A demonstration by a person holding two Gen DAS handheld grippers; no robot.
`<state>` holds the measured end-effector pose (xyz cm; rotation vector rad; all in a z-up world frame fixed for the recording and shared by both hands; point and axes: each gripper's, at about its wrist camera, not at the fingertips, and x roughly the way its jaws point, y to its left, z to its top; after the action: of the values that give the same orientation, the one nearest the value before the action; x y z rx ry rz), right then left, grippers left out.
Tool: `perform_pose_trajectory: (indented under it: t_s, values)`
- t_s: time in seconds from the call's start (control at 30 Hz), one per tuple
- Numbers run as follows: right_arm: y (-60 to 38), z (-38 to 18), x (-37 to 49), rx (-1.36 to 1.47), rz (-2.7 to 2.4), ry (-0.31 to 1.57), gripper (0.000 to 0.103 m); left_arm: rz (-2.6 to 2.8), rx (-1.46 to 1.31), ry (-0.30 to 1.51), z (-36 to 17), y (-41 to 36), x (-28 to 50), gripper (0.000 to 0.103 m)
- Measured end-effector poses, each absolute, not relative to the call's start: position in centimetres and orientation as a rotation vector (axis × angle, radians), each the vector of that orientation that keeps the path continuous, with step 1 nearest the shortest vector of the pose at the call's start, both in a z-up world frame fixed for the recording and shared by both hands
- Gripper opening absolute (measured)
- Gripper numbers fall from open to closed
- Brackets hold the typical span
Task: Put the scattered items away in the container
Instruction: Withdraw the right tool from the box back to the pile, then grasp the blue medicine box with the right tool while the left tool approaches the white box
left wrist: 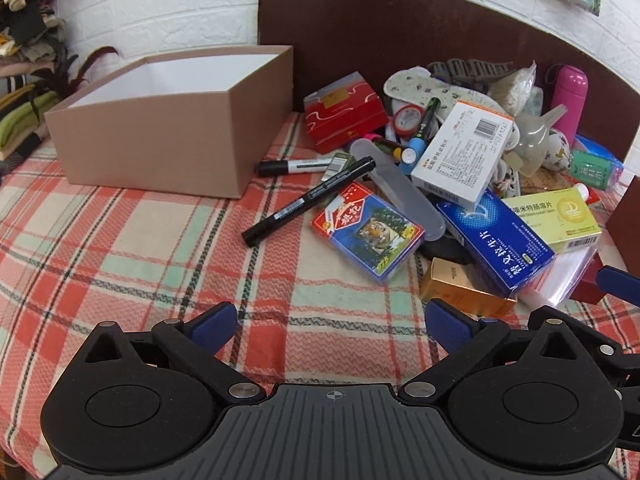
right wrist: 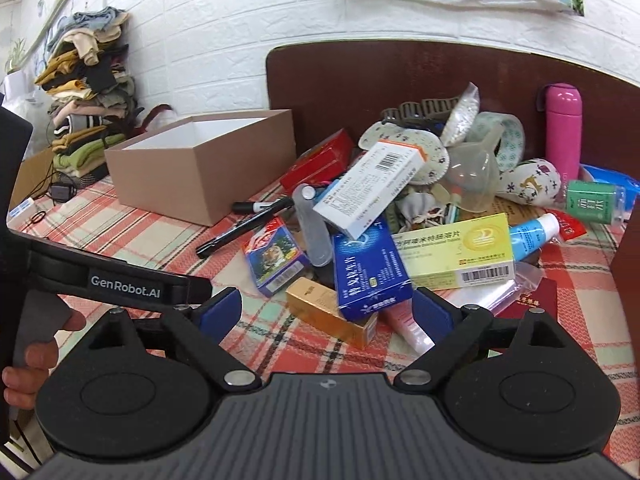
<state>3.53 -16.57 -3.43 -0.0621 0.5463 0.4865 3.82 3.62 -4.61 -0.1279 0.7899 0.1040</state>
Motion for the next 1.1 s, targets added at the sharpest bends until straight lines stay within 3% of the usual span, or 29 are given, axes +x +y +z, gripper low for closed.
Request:
perform_pose_trajectory:
  t_s: [0.5, 0.77, 1.1]
  values:
    - [-16.7, -5.2, 7.9, -0.084, 0.431, 0.609, 0.093, 0.054, -0.114, 0.855, -7.2, 3.2, 8.8, 0.103]
    - [-15.9, -6.2, 9.6, -0.11, 0.445, 0.645, 0.086, 0.001, -0.13, 0.907, -8.9, 3.2, 11.4, 0.087]
    - [-15.1, -7.1, 10.9, -0.126, 0.464, 0.681, 0.079, -0.025, -0.124, 0.913, -9.6, 3.1, 12.7, 0.08]
